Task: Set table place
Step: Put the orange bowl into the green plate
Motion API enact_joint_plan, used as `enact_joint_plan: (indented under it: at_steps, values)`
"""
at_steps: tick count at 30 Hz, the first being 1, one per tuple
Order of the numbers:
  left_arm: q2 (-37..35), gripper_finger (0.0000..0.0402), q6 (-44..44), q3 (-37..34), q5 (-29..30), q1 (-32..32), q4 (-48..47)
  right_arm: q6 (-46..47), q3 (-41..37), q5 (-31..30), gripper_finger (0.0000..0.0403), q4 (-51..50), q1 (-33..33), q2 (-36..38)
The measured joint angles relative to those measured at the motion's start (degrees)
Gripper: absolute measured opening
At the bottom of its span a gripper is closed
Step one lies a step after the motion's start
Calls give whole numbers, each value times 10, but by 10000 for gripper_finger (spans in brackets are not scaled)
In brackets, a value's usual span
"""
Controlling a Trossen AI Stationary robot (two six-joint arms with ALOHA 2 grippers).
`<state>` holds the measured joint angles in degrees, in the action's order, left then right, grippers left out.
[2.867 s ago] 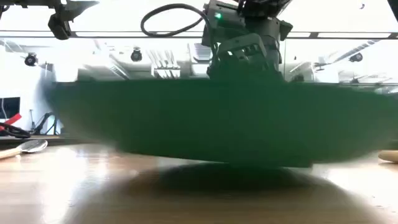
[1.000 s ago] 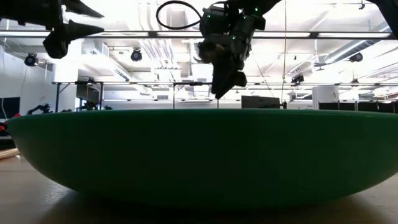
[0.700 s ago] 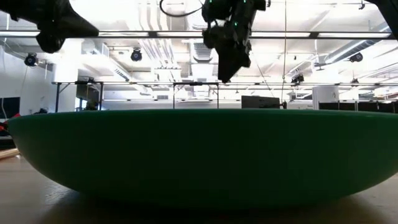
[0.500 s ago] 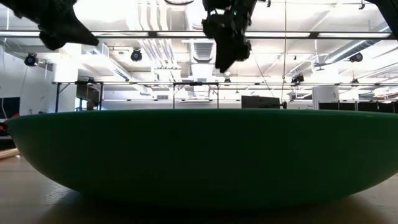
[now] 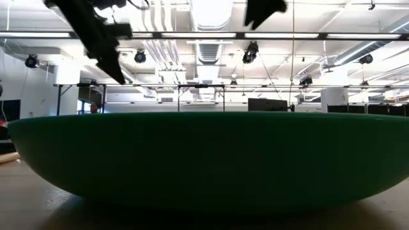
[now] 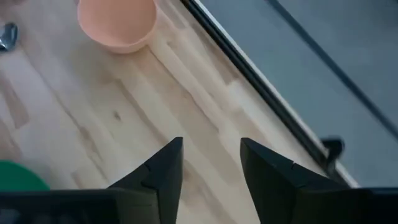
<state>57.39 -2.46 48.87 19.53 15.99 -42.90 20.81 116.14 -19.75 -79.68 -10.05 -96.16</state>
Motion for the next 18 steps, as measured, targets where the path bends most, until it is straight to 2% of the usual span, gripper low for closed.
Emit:
enact_joint_plan:
  at_steps: [6, 11, 18]
  values:
    - [35, 130, 76, 25, -67, 47, 22, 96, -48, -64, 193, -35, 34, 85]
    - [81, 161, 105, 25, -194, 61, 17, 163, -111, -75, 214, -40, 35, 155]
    - [143, 164, 165, 22, -190, 61, 14, 199, -195, -88, 216, -27, 35, 209]
